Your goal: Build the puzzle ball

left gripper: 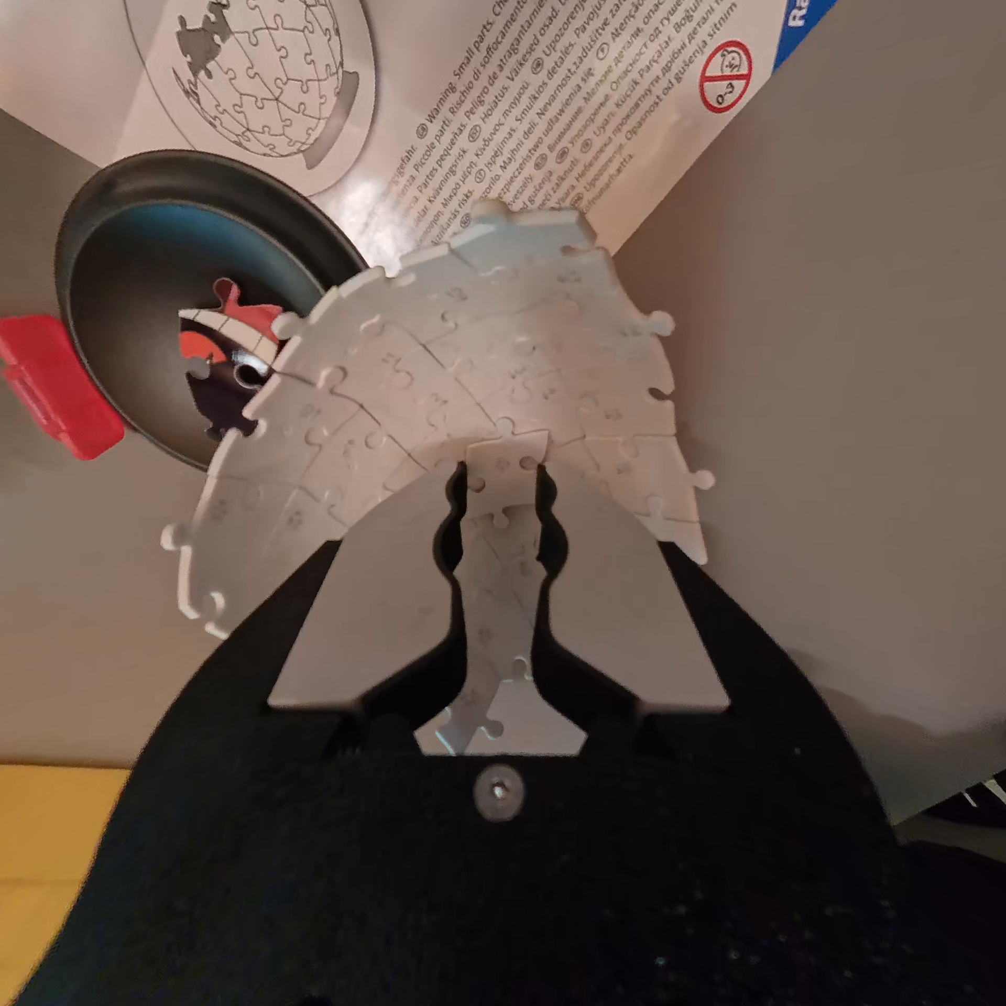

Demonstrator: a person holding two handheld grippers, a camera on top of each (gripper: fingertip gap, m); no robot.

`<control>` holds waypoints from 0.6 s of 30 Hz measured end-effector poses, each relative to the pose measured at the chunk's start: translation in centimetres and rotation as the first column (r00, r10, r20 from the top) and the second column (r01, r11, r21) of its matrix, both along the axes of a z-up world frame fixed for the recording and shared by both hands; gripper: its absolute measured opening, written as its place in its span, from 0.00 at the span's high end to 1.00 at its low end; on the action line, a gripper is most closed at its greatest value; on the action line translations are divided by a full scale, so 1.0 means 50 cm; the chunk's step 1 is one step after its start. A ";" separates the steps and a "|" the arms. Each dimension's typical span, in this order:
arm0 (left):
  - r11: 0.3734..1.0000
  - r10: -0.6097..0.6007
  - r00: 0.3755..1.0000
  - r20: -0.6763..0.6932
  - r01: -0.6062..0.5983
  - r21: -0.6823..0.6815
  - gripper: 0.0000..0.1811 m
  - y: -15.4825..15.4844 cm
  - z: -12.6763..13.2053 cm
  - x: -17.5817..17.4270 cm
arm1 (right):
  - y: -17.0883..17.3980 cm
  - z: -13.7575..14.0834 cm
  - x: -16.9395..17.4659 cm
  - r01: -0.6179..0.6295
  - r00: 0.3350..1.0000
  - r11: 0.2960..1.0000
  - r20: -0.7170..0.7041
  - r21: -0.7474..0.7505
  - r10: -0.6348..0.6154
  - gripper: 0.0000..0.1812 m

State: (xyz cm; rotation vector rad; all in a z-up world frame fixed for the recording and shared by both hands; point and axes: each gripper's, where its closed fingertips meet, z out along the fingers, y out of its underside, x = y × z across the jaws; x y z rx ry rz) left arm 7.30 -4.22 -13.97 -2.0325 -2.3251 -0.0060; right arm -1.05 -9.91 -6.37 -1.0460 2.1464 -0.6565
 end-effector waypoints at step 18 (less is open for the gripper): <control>0.996 0.017 0.997 -0.074 -0.024 -0.087 0.87 -0.021 0.030 -0.003 | 0.002 0.003 0.002 -0.008 1.000 1.000 0.014 0.002 0.008 0.95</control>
